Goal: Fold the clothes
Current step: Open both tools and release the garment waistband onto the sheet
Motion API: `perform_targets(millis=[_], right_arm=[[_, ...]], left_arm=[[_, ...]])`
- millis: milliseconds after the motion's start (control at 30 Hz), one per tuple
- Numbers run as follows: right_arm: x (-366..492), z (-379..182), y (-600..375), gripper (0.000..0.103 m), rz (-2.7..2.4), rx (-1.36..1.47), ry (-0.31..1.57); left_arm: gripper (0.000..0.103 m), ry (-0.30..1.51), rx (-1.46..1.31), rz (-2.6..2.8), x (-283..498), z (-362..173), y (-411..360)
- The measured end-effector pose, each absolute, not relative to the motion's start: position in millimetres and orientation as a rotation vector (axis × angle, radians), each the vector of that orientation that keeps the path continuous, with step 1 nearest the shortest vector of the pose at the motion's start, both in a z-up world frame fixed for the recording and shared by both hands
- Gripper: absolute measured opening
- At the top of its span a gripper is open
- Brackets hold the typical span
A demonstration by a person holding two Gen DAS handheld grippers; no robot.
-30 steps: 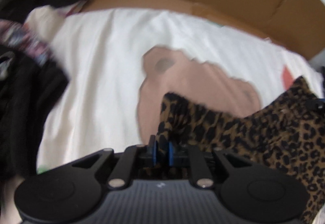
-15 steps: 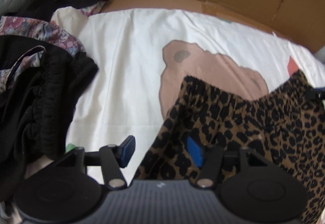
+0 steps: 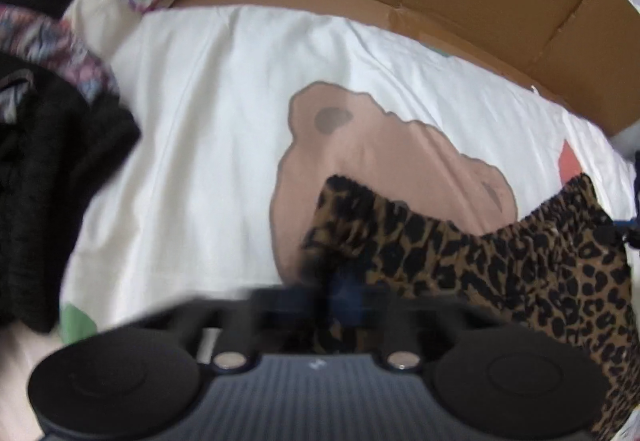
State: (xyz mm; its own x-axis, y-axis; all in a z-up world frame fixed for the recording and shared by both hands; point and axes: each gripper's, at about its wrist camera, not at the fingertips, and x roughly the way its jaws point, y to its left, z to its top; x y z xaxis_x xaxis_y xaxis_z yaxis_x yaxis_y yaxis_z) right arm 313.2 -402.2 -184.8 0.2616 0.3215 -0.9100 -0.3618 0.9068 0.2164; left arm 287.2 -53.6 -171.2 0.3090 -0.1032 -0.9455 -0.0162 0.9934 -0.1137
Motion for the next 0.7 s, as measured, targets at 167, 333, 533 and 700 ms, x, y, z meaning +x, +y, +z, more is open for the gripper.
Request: perform_targets(millis=[167, 333, 533, 700], right_arm=[[321, -172, -406, 0.001, 0.456, 0.009, 1.185], [325, -161, -405, 0.001, 0.466, 0.012, 1.135], [337, -152, -408, 0.000, 0.398, 0.011, 1.097], [343, -155, -402, 0.005, 0.365, -0.013, 1.119]], left_arm=[[0.002, 1.184, -0.010, -0.088, 283, -150, -50], [0.002, 1.131, -0.004, -0.090, 298, -133, -40], [0.002, 1.044, 0.000, -0.093, 319, -119, -48], [0.021, 1.156, 0.046, -0.037, 327, -133, -54]])
